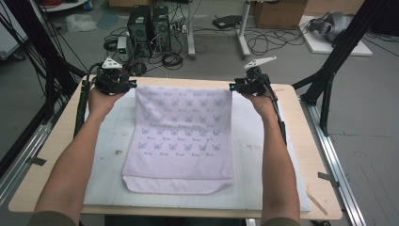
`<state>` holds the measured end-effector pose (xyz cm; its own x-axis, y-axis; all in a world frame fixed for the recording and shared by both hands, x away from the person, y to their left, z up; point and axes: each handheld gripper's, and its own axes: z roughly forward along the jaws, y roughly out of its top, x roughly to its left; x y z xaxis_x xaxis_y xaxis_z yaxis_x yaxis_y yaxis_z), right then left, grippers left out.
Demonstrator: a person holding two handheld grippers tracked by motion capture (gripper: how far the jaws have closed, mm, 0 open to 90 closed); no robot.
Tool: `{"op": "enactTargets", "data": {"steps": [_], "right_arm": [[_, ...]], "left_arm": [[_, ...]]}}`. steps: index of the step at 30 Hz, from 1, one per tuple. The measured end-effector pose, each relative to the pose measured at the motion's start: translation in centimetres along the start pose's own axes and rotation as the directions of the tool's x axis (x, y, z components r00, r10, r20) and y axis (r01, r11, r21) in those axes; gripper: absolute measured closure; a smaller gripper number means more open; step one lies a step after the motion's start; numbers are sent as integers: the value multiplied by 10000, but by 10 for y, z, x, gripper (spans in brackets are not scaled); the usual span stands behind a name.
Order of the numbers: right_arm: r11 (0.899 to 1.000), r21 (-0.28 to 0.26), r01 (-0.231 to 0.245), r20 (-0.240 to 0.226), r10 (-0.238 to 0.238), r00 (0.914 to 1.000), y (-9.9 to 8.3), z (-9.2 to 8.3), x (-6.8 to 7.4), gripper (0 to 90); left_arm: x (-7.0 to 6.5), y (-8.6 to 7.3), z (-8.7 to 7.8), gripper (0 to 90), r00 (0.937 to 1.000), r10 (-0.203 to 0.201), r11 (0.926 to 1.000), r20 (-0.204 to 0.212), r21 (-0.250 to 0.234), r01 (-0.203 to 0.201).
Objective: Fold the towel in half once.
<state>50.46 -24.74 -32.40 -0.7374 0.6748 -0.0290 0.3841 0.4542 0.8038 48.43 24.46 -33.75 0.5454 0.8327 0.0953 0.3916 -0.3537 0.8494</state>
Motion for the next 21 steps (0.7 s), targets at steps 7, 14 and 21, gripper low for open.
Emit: {"op": "enactTargets", "data": {"steps": [7,14,21], "right_arm": [[9995,298,107,-871,-80,9962,-33,-1,25,521],[9982,88,587,-1755,-562,9829,-49,-15,66,503],[9950,-110,994,-2274,-992,9687,-80,-25,101,512]], "left_arm": [[-14,-42,-13,573,9944,-175,9998,1045,-43,180],[-44,-72,-37,557,9821,501,9987,1814,-214,-470],[-70,-103,-64,557,9638,983,9951,2480,-341,-927]]}}
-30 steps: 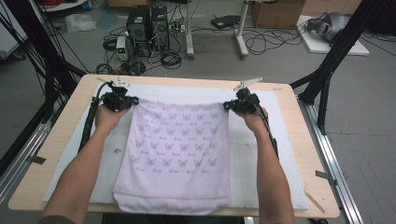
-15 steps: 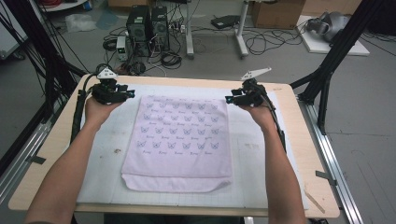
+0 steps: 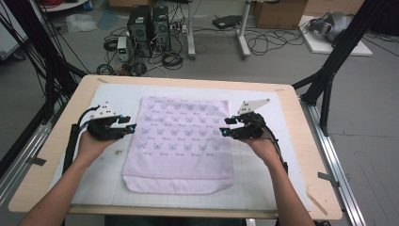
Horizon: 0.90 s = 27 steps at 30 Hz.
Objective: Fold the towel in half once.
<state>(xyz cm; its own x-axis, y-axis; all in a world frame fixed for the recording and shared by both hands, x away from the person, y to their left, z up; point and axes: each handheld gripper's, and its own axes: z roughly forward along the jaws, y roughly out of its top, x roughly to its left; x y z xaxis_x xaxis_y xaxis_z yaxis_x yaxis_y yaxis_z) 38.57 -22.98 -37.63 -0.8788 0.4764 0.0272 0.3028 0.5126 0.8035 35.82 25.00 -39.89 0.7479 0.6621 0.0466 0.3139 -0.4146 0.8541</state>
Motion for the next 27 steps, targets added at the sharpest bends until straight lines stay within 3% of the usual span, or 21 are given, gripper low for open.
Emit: {"op": "enactTargets", "data": {"steps": [6,8,10,16,23,27], "right_arm": [[9998,151,104,-297,-100,9995,-25,0,25,520],[9979,649,72,-501,-40,9987,-32,2,31,518],[9987,412,289,-491,-269,9984,-37,1,38,539],[9954,836,460,-765,-396,9963,-58,4,58,542],[9910,1224,536,-952,-420,9946,-75,11,70,523],[9934,1043,473,-976,-371,9945,-81,7,77,504]], "left_arm": [[-27,-26,-6,539,9967,18,9998,810,201,-34],[-35,-33,-5,526,9947,140,9982,1020,559,-198],[-40,-37,-8,523,9937,316,9967,1080,707,-394],[-53,-48,-15,523,9890,488,9930,1395,1002,-631],[-68,-57,-25,513,9850,839,9870,1509,1237,-1030],[-73,-62,-32,502,9837,882,9859,1565,1269,-1086]]}}
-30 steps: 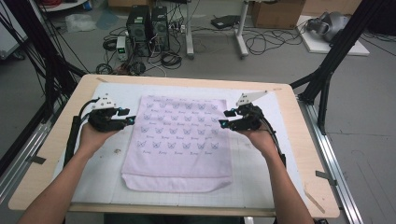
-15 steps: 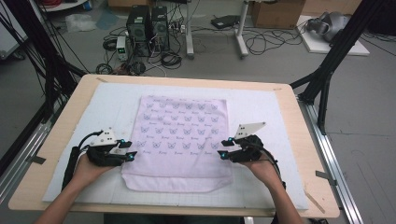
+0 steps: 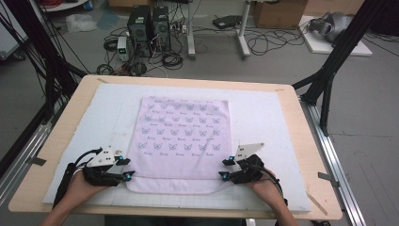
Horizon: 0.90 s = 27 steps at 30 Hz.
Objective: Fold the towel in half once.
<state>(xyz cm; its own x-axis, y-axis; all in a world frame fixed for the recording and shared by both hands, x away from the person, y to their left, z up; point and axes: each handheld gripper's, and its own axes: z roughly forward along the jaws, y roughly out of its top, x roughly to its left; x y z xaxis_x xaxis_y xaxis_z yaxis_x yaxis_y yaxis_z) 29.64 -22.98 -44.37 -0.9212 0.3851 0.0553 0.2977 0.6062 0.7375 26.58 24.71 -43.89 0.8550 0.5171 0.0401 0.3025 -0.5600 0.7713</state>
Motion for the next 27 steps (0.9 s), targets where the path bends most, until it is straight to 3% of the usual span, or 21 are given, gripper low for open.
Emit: {"op": "enactTargets", "data": {"steps": [6,11,18,27], "right_arm": [[9999,-59,99,207,-98,9997,-7,-5,9,461],[9998,-90,197,323,-194,9993,-13,-10,17,450],[9997,-106,236,360,-232,9991,-19,-18,26,433],[9973,-727,-123,299,145,9994,-7,-25,11,479]], "left_arm": [[-5,-10,-6,485,9999,78,9997,-65,228,-77],[-7,-18,-12,483,9998,-159,9998,-77,106,160],[-9,-20,-18,481,9999,-75,9999,-92,108,76],[2,-4,-23,497,9997,-118,9989,-227,-449,108]]}}
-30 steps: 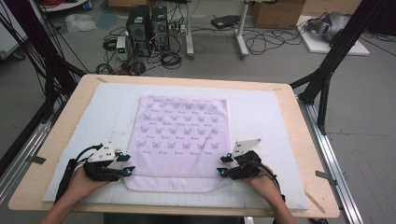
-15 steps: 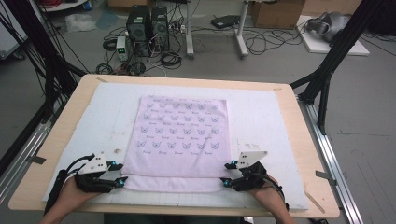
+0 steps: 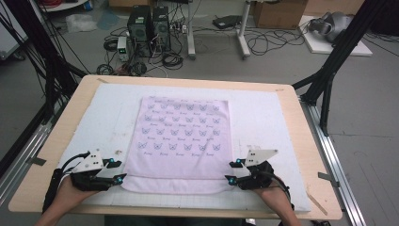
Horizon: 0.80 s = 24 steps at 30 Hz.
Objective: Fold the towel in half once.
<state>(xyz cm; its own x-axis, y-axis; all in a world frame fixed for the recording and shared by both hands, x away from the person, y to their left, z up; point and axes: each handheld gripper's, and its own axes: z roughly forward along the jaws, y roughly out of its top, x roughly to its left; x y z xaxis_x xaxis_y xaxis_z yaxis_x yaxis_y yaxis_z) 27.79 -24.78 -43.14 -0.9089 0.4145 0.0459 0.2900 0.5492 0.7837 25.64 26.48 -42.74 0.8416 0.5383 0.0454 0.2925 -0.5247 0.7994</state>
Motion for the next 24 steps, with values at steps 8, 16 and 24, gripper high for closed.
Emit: {"op": "enactTargets", "data": {"steps": [8,16,24], "right_arm": [[9983,568,88,-222,-76,9997,4,17,-9,621],[9959,800,416,-564,-371,9977,3,22,-10,858],[9990,418,147,-779,-114,9969,6,17,-15,884]], "left_arm": [[10,3,19,600,9993,-147,9990,356,419,132],[7,3,27,828,9977,172,9972,653,718,-219],[7,8,20,880,9984,108,9986,548,512,-136]]}}
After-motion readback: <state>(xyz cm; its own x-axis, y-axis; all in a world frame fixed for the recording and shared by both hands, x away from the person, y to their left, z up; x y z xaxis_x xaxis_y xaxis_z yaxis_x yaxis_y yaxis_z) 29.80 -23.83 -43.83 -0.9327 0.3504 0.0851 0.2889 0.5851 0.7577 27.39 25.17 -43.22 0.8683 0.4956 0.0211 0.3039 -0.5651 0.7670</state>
